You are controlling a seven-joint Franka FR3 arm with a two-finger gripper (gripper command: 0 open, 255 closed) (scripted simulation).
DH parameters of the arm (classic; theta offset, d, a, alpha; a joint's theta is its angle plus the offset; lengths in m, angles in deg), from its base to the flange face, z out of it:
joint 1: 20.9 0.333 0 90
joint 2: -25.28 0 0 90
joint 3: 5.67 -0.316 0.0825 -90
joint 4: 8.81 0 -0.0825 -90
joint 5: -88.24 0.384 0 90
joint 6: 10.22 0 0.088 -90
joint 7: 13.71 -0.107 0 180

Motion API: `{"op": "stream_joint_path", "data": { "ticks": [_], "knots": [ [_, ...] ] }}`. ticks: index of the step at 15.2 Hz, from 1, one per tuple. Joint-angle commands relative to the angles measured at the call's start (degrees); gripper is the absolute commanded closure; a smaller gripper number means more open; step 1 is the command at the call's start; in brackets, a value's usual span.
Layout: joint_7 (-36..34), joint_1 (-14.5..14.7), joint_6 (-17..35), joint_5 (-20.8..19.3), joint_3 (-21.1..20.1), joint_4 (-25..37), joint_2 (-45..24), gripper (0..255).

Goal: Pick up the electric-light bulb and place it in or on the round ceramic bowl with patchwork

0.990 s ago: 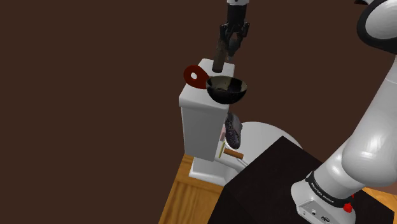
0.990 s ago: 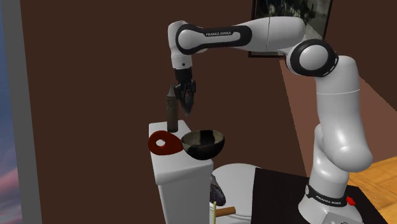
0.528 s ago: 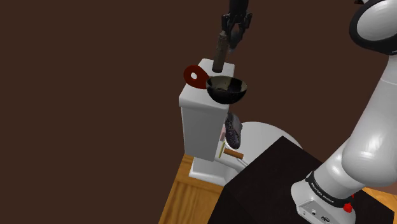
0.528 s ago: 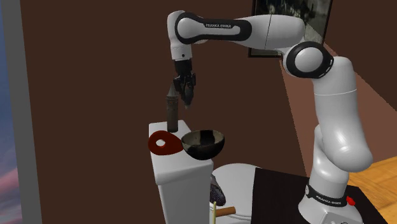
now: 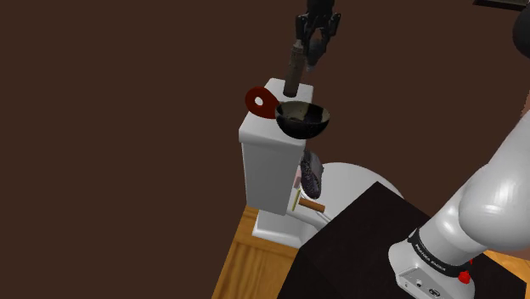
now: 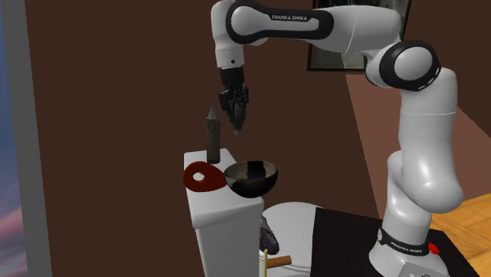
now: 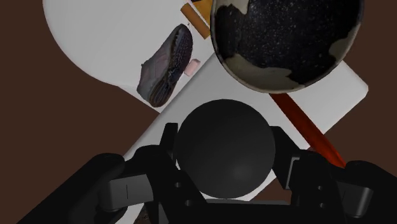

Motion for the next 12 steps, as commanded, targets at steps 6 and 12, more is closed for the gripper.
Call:
{"op": "stream_joint_path", "data": {
  "ticks": [6,12],
  "knots": [
    [-7.4,3.7,-0.3,1.2,-3.5,-10.0,9.8,255],
    [-9.6,4.7,2.7,1.9,-4.6,-16.3,13.0,255]
  ]
}}
